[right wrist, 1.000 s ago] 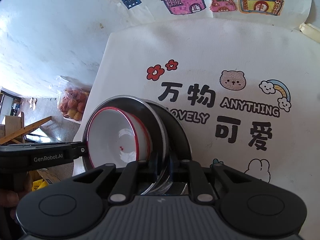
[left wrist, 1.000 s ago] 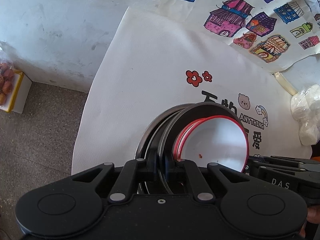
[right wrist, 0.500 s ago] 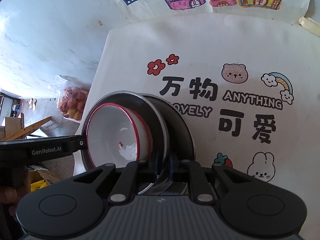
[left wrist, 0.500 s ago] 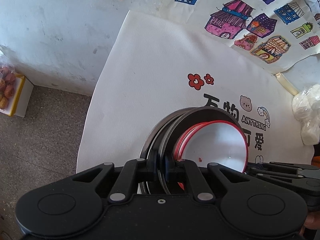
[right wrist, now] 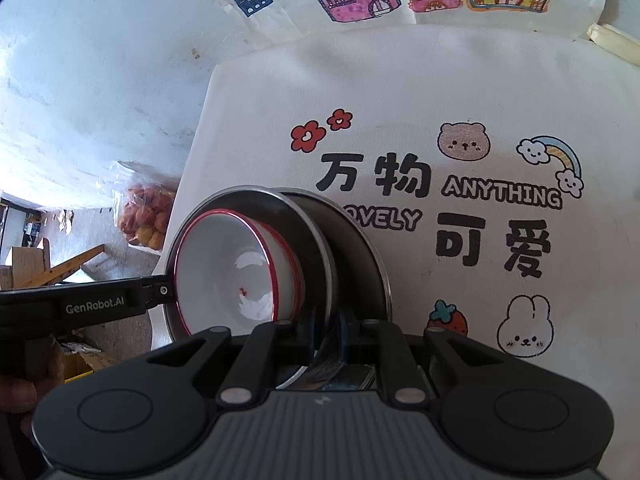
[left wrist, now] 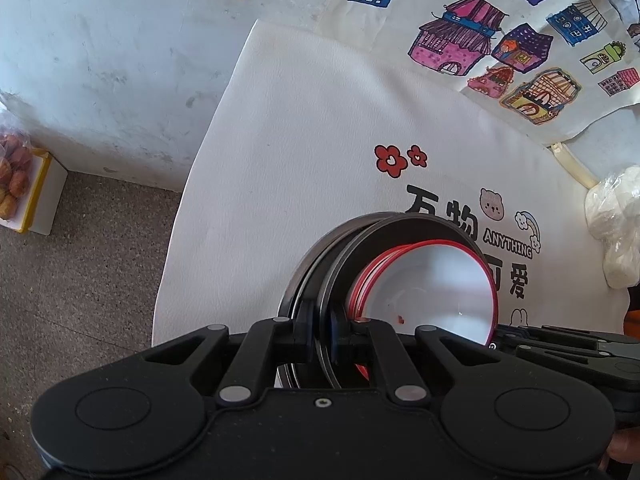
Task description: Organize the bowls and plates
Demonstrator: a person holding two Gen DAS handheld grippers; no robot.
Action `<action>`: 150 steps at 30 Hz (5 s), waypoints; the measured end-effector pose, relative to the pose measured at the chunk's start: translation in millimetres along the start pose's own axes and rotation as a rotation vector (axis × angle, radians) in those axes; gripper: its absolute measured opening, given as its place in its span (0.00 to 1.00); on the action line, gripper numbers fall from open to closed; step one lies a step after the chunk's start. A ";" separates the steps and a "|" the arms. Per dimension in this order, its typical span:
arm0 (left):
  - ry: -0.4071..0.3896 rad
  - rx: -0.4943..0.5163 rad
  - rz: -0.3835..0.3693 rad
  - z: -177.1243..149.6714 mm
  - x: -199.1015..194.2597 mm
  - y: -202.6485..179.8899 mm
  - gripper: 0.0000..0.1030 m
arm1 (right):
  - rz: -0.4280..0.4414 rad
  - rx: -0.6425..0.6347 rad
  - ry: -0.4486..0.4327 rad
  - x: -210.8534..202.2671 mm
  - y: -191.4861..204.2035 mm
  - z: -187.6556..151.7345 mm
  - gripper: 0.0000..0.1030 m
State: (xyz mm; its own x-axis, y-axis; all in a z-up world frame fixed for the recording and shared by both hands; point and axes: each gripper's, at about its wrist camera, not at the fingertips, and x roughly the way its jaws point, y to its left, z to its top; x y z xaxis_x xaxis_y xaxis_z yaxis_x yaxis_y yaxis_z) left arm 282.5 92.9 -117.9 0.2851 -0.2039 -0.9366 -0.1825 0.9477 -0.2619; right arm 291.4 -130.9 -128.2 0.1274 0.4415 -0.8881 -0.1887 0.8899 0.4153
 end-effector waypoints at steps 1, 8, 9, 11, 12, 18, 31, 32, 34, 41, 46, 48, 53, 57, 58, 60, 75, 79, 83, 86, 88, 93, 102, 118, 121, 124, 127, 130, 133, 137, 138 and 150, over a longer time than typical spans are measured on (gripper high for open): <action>0.001 0.001 0.002 0.1 0.1 -0.4 0.07 | -0.002 0.004 -0.004 -0.7 0.0 -0.3 0.14; -0.011 0.017 0.025 1.6 -2.9 -1.9 0.12 | -0.043 0.007 -0.047 -8.2 3.5 -1.6 0.24; -0.015 0.027 0.031 1.9 -3.8 -2.8 0.13 | -0.049 0.009 -0.051 -9.0 2.8 -1.3 0.26; -0.024 0.046 0.056 2.3 -5.4 -4.4 0.23 | -0.053 0.016 -0.054 -9.8 1.5 -1.7 0.26; -0.030 0.058 0.084 2.1 -6.0 -5.1 0.34 | -0.054 0.018 -0.057 -10.3 1.3 -2.1 0.27; -0.063 0.058 0.109 0.7 -12.3 -1.0 0.48 | -0.069 0.019 -0.079 -15.7 1.4 -6.2 0.32; -0.177 -0.002 0.173 -23.5 -41.7 3.2 0.99 | -0.094 -0.006 -0.179 -47.3 -0.9 -20.0 0.79; -0.181 -0.003 0.176 -27.3 -43.6 1.9 0.99 | -0.090 -0.015 -0.189 -50.5 -0.2 -22.9 0.82; -0.183 0.000 0.175 -35.1 -47.1 -1.5 0.99 | -0.084 -0.038 -0.214 -58.5 1.5 -31.2 0.88; -0.269 0.048 0.199 -75.9 -72.9 -21.1 0.99 | -0.056 -0.110 -0.327 -94.9 0.3 -68.2 1.00; -0.346 0.058 0.182 -114.1 -98.3 -31.1 0.99 | -0.066 -0.148 -0.434 -123.9 -0.3 -99.3 1.00; -0.373 0.063 0.179 -129.9 -107.8 -33.6 0.99 | -0.094 -0.162 -0.488 -134.6 0.8 -113.4 1.00; -0.434 0.079 0.162 -167.1 -133.1 -35.4 0.99 | -0.130 -0.162 -0.588 -157.6 3.7 -147.0 1.00; -0.493 0.118 0.160 -188.6 -149.6 -34.4 0.99 | -0.143 -0.161 -0.613 -170.4 6.8 -171.8 1.00; -0.508 0.125 0.152 -192.8 -153.0 -32.8 0.99 | -0.147 -0.165 -0.616 -173.0 8.1 -177.1 1.00; -0.530 0.138 0.131 -198.0 -158.2 -28.9 0.99 | -0.160 -0.174 -0.626 -177.1 10.6 -188.3 1.00; -0.518 0.386 -0.037 -213.2 -178.4 38.9 0.99 | -0.288 0.042 -0.730 -158.6 72.5 -265.0 1.00; -0.505 0.403 -0.079 -213.9 -183.8 50.5 0.99 | -0.306 0.050 -0.734 -156.0 99.2 -281.5 1.00; -0.505 0.421 -0.123 -217.2 -186.2 55.9 0.99 | -0.302 0.074 -0.735 -158.1 112.0 -294.7 1.00; -0.505 0.447 -0.141 -220.4 -186.3 56.6 0.99 | -0.312 0.086 -0.735 -159.3 118.1 -302.7 1.00; -0.505 0.451 -0.152 -222.5 -185.9 58.1 0.99 | -0.320 0.094 -0.733 -159.6 120.9 -307.1 1.00; -0.517 0.461 -0.132 -227.4 -187.6 61.3 0.99 | -0.336 0.105 -0.726 -158.1 125.1 -313.5 1.00; -0.482 0.438 -0.171 -229.1 -183.7 68.5 0.99 | -0.338 0.090 -0.718 -155.5 129.8 -319.0 1.00; -0.473 0.437 -0.180 -231.5 -183.8 67.2 0.99 | -0.365 0.099 -0.719 -157.7 127.0 -320.5 1.00; -0.470 0.434 -0.184 -231.7 -183.7 67.1 0.99 | -0.366 0.109 -0.715 -157.7 124.9 -320.4 1.00; -0.470 0.436 -0.183 -231.6 -183.3 67.6 0.99 | -0.369 0.111 -0.716 -158.9 123.7 -321.4 1.00; -0.471 0.436 -0.185 -231.6 -182.8 67.6 0.99 | -0.368 0.107 -0.715 -159.0 124.1 -322.2 1.00; -0.460 0.436 -0.194 -231.9 -181.5 66.5 0.99 | -0.368 0.105 -0.714 -159.0 123.7 -322.5 1.00; -0.456 0.438 -0.200 -232.4 -180.6 64.7 0.99 | -0.368 0.105 -0.713 -158.7 123.9 -322.2 1.00; -0.456 0.438 -0.201 -232.5 -180.3 63.3 0.99 | -0.365 0.103 -0.711 -158.6 123.4 -320.5 1.00; -0.455 0.439 -0.202 -232.5 -180.3 63.5 0.99 | -0.365 0.103 -0.710 -158.5 123.1 -320.4 1.00; -0.442 0.427 -0.195 -225.4 -172.9 58.7 0.99 | -0.336 0.107 -0.696 -157.5 112.4 -310.4 1.00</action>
State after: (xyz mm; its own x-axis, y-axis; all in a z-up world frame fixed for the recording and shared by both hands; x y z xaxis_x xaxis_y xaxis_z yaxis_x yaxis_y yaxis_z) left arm 10.4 128.4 -23.9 0.6526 -0.3479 -0.6731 0.2763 0.9365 -0.2161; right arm -52.1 -136.0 -2.7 0.7492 0.0851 -0.6569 0.0586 0.9793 0.1938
